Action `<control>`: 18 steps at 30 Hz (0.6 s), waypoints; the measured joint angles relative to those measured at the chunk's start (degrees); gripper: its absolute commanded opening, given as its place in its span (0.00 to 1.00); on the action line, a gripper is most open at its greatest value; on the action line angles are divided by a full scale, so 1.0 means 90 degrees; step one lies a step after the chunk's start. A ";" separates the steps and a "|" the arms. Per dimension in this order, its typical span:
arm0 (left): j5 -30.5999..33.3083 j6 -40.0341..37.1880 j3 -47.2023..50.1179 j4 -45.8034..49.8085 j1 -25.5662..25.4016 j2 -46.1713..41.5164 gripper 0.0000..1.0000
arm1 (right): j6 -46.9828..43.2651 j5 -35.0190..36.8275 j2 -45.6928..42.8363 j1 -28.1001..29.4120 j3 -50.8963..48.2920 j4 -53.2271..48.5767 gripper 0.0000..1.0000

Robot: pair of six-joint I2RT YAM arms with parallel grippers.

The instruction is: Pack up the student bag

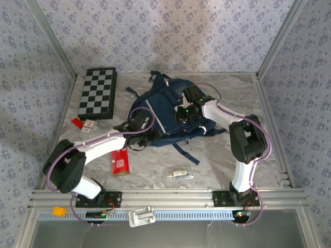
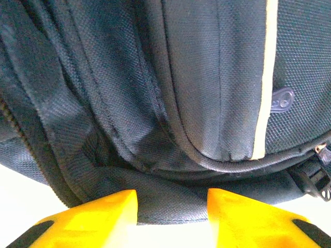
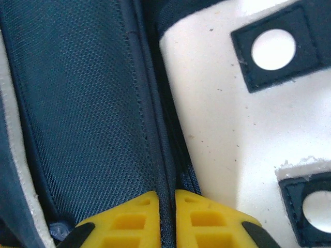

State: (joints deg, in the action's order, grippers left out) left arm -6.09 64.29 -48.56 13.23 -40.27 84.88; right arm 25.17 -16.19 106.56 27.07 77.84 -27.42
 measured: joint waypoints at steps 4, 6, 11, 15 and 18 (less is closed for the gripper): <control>0.0017 -0.0029 0.0182 -0.0124 0.0221 -0.0002 0.40 | 0.0214 -0.0333 -0.0085 -0.0019 -0.0010 0.0114 0.00; 0.0017 -0.0078 0.0223 -0.0165 0.0308 0.0000 0.39 | 0.0406 -0.0437 -0.0228 -0.0022 -0.0073 0.0253 0.00; 0.0017 -0.0316 0.0223 -0.0345 0.0534 0.0117 0.39 | 0.1076 -0.0534 -0.0692 -0.0056 -0.0464 0.0746 0.00; 0.0017 -0.0607 0.0092 -0.0561 0.0729 0.0362 0.39 | 0.1681 -0.0510 -0.1010 -0.0109 -0.0746 0.1030 0.00; 0.0068 -0.0884 -0.0070 -0.0690 0.0891 0.0476 0.41 | 0.2081 -0.0435 -0.1166 -0.0151 -0.0857 0.1195 0.00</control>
State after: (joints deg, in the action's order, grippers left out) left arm -5.48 56.34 -49.19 7.03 -32.25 89.17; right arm 43.90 -20.10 96.07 25.71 70.13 -16.67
